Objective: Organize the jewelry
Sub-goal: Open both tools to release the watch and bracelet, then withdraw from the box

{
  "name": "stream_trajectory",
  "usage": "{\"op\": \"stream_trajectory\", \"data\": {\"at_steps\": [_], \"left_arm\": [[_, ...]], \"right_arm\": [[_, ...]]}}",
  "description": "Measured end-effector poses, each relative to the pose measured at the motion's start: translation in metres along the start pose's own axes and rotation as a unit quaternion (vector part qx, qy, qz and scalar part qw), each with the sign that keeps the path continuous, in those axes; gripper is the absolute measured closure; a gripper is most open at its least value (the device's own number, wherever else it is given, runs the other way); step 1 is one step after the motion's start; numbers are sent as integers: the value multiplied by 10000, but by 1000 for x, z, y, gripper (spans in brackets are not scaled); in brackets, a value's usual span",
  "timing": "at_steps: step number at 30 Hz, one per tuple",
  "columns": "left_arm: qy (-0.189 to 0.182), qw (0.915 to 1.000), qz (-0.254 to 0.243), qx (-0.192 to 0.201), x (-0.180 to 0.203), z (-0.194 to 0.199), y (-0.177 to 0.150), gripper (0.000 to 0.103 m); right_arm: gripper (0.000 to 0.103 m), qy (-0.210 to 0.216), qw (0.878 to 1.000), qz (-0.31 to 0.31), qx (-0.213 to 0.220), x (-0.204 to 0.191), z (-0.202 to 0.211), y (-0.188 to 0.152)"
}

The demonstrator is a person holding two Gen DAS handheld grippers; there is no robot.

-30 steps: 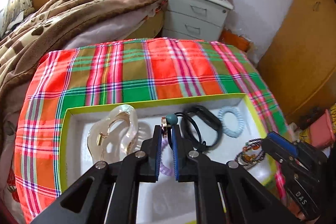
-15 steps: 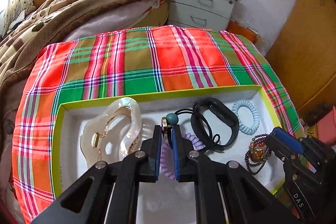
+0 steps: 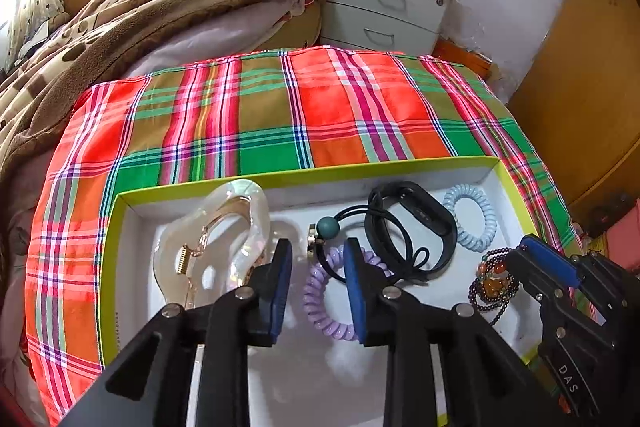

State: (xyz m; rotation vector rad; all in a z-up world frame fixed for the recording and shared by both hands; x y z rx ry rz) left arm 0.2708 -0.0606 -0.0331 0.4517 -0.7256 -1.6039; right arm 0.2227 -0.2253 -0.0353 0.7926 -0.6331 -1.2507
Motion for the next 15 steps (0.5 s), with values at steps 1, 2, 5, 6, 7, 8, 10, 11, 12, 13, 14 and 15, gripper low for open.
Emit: {"op": "stream_trajectory", "data": {"at_steps": [1, 2, 5, 6, 7, 8, 10, 11, 12, 13, 14, 15], "left_arm": [[-14, 10000, 9, 1, 0, 0, 0, 72], [-31, 10000, 24, 12, 0, 1, 0, 69], [-27, 10000, 1, 54, 2, 5, 0, 68], [-42, 10000, -15, 74, 2, 7, 0, 67], [-58, 9999, -22, 84, 3, 9, 1, 67], [-65, 9999, -21, 92, 3, 9, 1, 66], [-65, 9999, 9, 102, 3, 13, 1, 66], [-76, 9999, 10, 123, 3, 15, 0, 66], [-100, 9998, -13, 153, 4, 19, 0, 65], [-124, 9998, -26, 177, 4, 22, -1, 65], [-153, 9997, -26, 193, 4, 25, -2, 63], [-178, 9996, -30, 203, 5, 28, -3, 63]], "right_arm": [[83, -19, 10000, -5, 7, 0, 0, 0], [81, -37, 10000, -14, 26, 1, 1, 1], [79, -34, 9999, -73, 69, 1, 4, 2], [79, -36, 9999, -81, 100, 2, 6, 3], [79, -43, 9999, -84, 119, 2, 7, 4], [79, -55, 9999, -87, 130, 2, 8, 4], [79, -79, 9998, -108, 146, 2, 10, 4], [79, -75, 9998, -124, 160, 3, 12, 4], [79, -72, 9997, -128, 177, 3, 14, 4], [79, -75, 9997, -128, 201, 2, 16, 4], [79, -73, 9996, -132, 232, 2, 19, 4], [79, -60, 9996, -137, 249, 2, 21, 5]]}}
Point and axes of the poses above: each gripper's, at about its wrist camera, not at the fingertips, and z roughly against the way its jaws point, x to its right, y to its top, the point moved 3 cm from there along -z, roughly the way its jaws point, and after that the axes turned 11 degrees about x, right-handed, at the moved point
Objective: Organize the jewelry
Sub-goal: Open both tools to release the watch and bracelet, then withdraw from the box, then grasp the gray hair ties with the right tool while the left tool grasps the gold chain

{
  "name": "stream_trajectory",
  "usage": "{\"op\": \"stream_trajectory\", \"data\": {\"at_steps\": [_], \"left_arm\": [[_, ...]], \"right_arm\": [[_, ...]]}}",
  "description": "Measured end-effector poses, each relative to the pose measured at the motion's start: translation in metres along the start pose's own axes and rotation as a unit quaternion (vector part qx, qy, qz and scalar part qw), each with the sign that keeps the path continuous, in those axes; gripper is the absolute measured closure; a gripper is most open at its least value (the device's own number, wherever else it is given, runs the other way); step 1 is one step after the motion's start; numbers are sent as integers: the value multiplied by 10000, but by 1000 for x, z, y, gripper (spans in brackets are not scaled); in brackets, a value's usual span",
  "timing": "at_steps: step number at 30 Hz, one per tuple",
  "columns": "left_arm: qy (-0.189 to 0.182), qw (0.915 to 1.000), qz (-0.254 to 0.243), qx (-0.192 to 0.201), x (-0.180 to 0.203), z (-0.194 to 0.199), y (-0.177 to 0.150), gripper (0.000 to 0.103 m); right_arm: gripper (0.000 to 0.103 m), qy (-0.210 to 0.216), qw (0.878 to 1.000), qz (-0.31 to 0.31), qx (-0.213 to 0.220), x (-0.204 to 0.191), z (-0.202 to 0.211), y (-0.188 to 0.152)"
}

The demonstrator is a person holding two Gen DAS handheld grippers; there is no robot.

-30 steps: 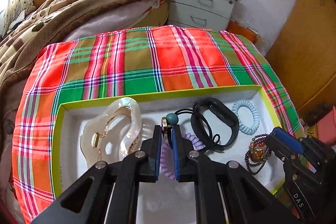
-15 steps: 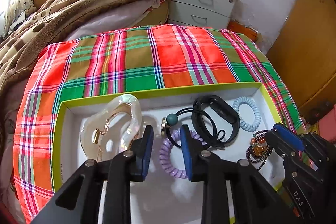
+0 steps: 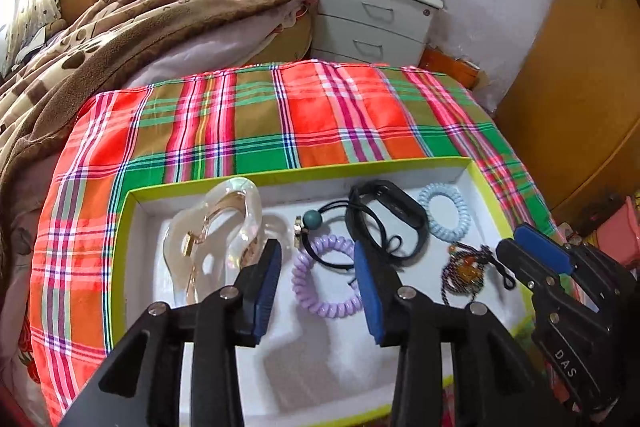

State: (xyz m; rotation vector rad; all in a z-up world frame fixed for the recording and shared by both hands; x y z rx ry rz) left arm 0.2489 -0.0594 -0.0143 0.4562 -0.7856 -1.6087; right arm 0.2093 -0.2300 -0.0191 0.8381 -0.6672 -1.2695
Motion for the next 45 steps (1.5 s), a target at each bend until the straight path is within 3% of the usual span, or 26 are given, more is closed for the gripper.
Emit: {"op": "stream_trajectory", "data": {"at_steps": [11, 18, 29, 31, 34, 45], "left_arm": [[-72, 9994, 157, 293, -13, 55, -25, 63], [-3, 9986, 431, 300, -32, 77, -58, 63], [18, 9977, 583, 332, -43, 98, -91, 62], [-10, 9975, 617, 331, -45, 101, -96, 62], [-54, 9976, 612, 309, -47, 103, -102, 62], [-72, 9967, 758, 283, -60, 107, -114, 62]], "right_arm": [[79, 531, 9983, -222, 88, -10, 39, -14], [79, 1332, 9905, -331, -119, -34, 60, -36], [77, 1886, 9805, -334, -434, -79, 61, -63], [54, 1913, 9799, -265, -491, -87, 59, -66], [53, 1953, 9790, -203, -548, -99, 56, -68], [53, 1437, 9861, -37, -833, -116, 35, -75]]}}
Point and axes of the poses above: each gripper's, at about its wrist camera, not at the fingertips, and z roughly against the way its jaws point, x to its right, y to its top, the point moved 3 cm from there along -z, roughly the way its jaws point, and after that the axes turned 11 degrees about x, right-handed, at the moved point
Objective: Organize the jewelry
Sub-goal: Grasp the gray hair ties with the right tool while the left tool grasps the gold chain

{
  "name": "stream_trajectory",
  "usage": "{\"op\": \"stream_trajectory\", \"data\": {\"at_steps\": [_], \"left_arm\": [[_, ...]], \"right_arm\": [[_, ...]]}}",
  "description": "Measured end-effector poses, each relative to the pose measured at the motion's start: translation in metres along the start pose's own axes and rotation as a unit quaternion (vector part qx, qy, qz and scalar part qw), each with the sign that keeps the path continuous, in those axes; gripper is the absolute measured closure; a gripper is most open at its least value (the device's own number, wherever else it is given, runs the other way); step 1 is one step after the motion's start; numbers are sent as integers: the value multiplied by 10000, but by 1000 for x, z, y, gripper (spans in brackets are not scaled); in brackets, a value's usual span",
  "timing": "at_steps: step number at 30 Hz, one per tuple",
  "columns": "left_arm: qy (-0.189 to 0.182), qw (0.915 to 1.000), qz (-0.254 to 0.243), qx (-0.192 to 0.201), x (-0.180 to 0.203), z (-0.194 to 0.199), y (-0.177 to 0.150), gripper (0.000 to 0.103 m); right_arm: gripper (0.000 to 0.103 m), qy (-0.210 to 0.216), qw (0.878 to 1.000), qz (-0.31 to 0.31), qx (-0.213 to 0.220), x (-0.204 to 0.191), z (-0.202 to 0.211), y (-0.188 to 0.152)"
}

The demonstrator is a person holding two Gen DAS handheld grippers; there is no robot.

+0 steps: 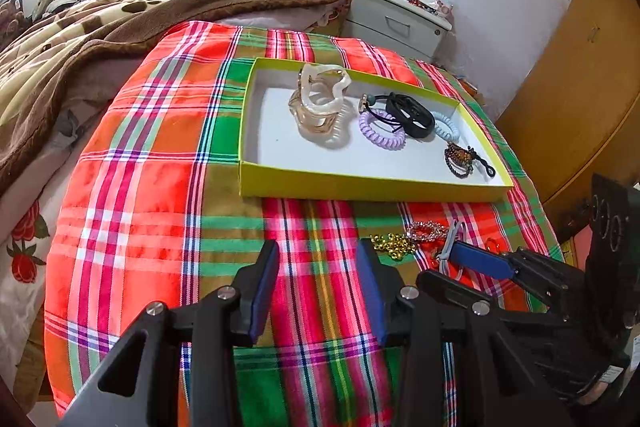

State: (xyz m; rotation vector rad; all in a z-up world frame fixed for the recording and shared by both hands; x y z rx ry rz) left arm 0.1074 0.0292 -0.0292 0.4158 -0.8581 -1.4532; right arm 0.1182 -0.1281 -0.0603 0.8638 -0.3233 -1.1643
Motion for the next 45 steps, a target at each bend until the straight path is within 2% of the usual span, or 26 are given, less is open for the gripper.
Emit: {"op": "stream_trajectory", "data": {"at_steps": [2, 6, 9, 19, 25, 28, 39, 44, 45], "left_arm": [[0, 10000, 0, -3, -1, 0, 0, 62], [-20, 10000, 4, -25, -1, -2, 0, 62], [-41, 10000, -11, -51, 1, -5, 1, 61], [-277, 9993, -201, -149, 20, -14, 3, 61], [-300, 9976, -533, -338, 31, -28, -2, 61], [-449, 9949, -812, -401, 42, -34, -6, 57], [-58, 9826, -1816, -384, 70, -52, -11, 54], [-91, 9828, -1807, -373, 69, -52, -11, 55], [-105, 9825, -1823, -369, 70, -51, -11, 58]], "right_arm": [[54, -210, 9998, 50, 10, 0, -2, -1], [82, -413, 9991, 83, 52, 1, 0, -4], [85, -428, 9990, 29, 91, 6, 4, -6], [85, -394, 9978, -150, 502, 23, 38, -6], [85, -465, 9946, -315, 874, 39, 68, 2], [85, -528, 9932, -377, 962, 46, 78, 3], [85, -522, 9914, -481, 1096, 57, 86, 5], [85, -494, 9912, -507, 1119, 60, 84, 7], [85, -487, 9912, -522, 1115, 60, 84, 6]]}}
Point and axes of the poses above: each gripper's, at about its wrist camera, not at the fingertips, and z roughly against the way its jaws point, x to its right, y to its top, the point moved 3 cm from there along -z, roughly the way its jaws point, and after that the axes turned 11 degrees about x, right-handed, at the moved point
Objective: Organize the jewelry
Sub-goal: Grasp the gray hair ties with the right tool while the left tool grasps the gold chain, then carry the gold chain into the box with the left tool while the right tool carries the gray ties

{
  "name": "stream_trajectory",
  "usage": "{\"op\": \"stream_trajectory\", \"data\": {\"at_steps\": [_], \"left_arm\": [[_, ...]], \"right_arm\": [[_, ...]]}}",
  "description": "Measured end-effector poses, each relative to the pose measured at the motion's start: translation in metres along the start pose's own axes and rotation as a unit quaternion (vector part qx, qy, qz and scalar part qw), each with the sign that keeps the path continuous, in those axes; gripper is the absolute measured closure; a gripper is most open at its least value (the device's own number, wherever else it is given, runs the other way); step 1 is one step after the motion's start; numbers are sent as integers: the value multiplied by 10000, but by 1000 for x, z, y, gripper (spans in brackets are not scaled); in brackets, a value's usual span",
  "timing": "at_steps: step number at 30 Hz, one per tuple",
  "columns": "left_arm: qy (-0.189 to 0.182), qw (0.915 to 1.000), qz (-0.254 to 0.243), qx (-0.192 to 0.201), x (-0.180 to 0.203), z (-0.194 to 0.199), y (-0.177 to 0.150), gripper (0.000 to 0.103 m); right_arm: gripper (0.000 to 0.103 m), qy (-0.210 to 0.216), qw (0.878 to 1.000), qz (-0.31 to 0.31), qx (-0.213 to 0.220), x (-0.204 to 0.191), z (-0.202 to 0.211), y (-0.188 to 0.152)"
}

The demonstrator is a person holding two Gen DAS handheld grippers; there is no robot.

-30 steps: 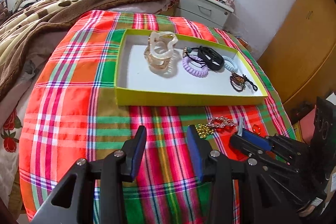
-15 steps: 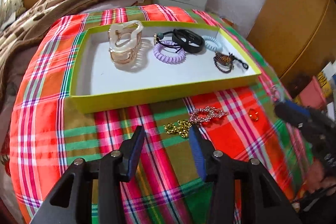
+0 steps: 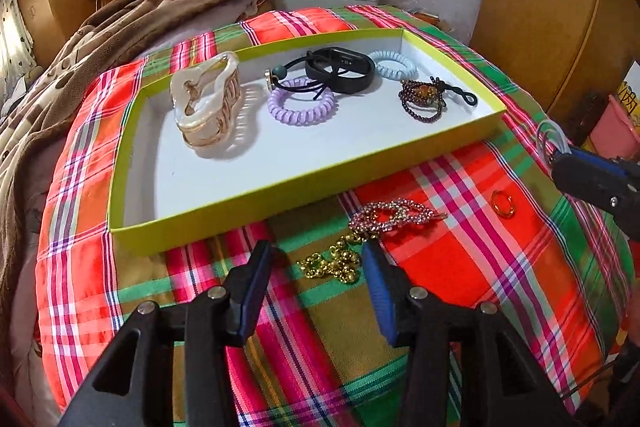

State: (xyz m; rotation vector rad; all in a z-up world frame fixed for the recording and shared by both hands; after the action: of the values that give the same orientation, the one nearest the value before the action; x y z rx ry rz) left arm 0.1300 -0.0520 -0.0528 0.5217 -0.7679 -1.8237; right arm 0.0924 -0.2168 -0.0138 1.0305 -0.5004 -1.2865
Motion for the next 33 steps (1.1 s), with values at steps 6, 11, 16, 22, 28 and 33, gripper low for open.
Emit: {"op": "stream_trajectory", "data": {"at_steps": [6, 11, 16, 22, 28, 33], "left_arm": [[-193, 9998, -34, 54, 9, 0, 2, 88], [-204, 9998, -20, 76, 12, 3, 1, 91], [-239, 9995, 109, 150, 8, 11, 1, 94], [-322, 9984, 360, 282, 0, 22, 2, 94], [-287, 9975, 481, 441, -6, 35, 7, 94], [-463, 9956, 608, 548, -8, 45, 12, 94]], "right_arm": [[85, 4, 10000, -30, -3, 1, -1, -2], [85, 8, 10000, 10, 14, -2, 1, -1], [85, 7, 10000, 24, 42, -3, 2, 0], [85, 4, 10000, 35, 69, -4, 2, 1], [85, 41, 9999, 63, 107, -6, 4, 4], [85, 54, 9999, 88, 139, -8, 4, 7]]}}
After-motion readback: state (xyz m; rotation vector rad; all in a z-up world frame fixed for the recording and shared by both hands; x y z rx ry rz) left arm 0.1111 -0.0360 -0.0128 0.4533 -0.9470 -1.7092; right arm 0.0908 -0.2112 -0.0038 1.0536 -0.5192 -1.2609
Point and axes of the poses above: each gripper's, at about its wrist camera, not at the fingertips, and z roughly against the way its jaws point, x to its right, y to its top, the point moved 3 cm from there along -z, roughly the way its jaws point, and after that the axes turned 11 degrees about x, right-handed, at the moved point
